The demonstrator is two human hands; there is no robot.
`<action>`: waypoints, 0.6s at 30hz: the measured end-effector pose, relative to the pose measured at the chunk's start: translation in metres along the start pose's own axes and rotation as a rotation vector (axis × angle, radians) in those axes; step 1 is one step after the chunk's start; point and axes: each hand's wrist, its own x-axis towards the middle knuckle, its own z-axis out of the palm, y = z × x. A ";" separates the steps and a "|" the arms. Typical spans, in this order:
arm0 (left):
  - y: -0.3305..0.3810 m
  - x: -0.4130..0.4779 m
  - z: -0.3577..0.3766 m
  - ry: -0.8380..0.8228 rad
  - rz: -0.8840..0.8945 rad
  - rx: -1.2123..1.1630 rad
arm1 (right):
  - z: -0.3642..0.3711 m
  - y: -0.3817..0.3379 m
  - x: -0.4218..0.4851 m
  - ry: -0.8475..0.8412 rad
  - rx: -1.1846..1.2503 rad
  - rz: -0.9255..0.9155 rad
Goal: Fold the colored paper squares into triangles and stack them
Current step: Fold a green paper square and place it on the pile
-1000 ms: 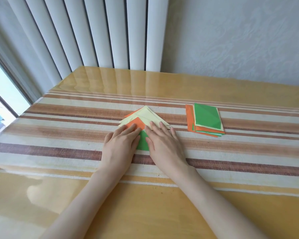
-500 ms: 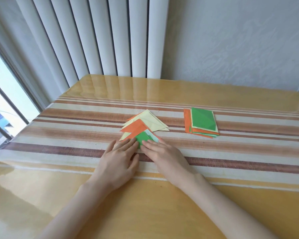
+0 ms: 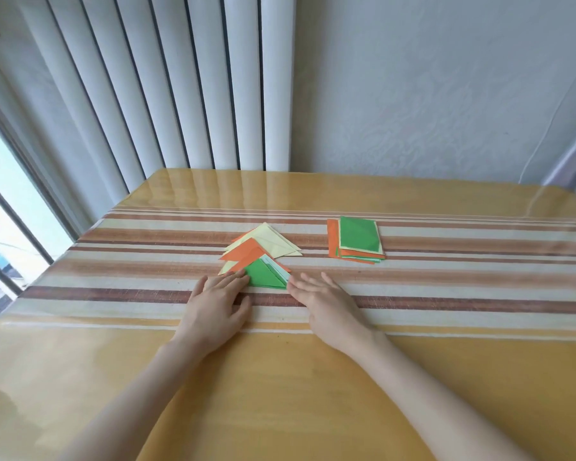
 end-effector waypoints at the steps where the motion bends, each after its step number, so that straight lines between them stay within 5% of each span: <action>1: 0.006 0.003 -0.001 0.036 -0.018 0.028 | -0.001 0.001 0.001 0.000 0.048 -0.011; 5: 0.037 0.029 -0.014 0.176 -0.106 0.080 | -0.025 0.025 -0.002 0.204 0.324 0.127; 10: 0.090 0.049 -0.001 0.237 0.191 -0.097 | -0.044 0.098 -0.006 0.441 0.208 0.345; 18: 0.113 0.052 0.052 0.048 0.248 -0.191 | -0.026 0.140 0.024 0.186 0.095 0.329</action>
